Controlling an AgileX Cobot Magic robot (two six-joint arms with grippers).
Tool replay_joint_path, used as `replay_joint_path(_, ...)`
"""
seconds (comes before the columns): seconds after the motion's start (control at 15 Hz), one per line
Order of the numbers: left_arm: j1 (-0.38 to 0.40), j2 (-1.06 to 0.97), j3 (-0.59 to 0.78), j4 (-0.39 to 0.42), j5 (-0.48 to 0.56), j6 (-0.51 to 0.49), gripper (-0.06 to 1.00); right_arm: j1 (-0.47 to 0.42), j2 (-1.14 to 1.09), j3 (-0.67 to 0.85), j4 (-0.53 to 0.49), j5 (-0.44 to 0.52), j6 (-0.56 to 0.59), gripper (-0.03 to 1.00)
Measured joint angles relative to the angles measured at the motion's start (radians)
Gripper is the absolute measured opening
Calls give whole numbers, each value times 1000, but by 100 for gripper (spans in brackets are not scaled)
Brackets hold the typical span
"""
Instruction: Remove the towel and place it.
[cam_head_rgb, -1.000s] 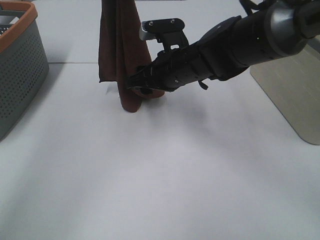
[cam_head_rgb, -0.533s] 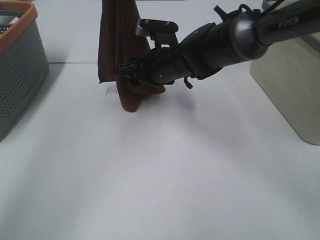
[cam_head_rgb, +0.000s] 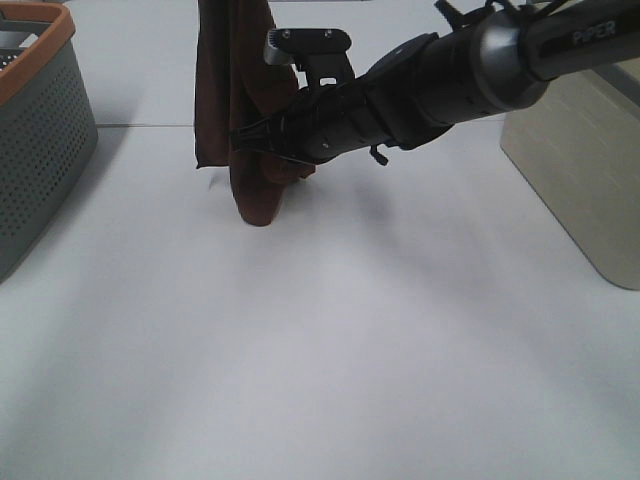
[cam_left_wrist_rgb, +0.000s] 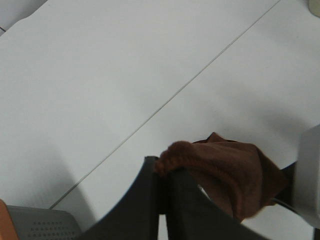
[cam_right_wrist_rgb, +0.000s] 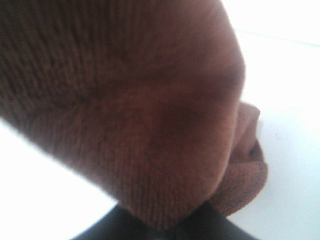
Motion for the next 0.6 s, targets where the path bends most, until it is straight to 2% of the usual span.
replay_joint_path(0.07, 4, 0, 0, 21, 16, 0, 1, 0, -91, 106, 0, 0, -102, 0)
replay_joint_path(0.2, 4, 0, 0, 23, 20, 0, 1, 0, -186, 217, 0, 1, -206, 0)
replay_joint_path(0.4, 4, 0, 0, 24, 64, 20, 1, 0, -317, 309, 0, -2, -321, 0)
replay_joint_path(0.6, 12, 13, 0, 16, 95, 30, 1, 0, -425, 342, -1, -62, -438, 0)
